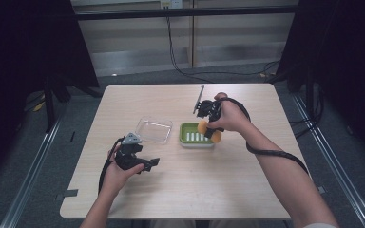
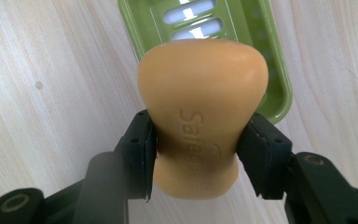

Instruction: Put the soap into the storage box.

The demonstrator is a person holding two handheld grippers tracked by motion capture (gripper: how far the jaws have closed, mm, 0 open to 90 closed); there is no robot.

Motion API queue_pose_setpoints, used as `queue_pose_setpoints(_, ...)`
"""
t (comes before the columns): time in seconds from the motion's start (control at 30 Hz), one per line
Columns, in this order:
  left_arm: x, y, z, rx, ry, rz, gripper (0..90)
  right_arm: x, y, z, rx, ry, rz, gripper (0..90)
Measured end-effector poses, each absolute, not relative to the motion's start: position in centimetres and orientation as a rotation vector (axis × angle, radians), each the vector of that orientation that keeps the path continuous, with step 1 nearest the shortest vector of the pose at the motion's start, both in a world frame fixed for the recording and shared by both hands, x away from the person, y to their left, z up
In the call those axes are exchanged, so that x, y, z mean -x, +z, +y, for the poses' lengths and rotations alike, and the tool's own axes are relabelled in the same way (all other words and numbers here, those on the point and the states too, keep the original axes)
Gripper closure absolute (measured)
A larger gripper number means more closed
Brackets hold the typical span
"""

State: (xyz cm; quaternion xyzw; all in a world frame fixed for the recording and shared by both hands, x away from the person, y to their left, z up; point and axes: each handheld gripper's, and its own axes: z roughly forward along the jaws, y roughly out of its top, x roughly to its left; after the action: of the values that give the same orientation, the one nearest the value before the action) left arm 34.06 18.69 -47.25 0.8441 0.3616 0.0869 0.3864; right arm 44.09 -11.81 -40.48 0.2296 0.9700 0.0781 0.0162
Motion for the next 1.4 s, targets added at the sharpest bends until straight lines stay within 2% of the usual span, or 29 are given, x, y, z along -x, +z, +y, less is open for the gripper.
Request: queue_pose_setpoints(1.4, -34.2, -47.4, 18.6, -2.157, 0.209, 0.916, 8.9, -46.0, -40.5, -10.1, -0.686, 0.25, 3.021, 50.4)
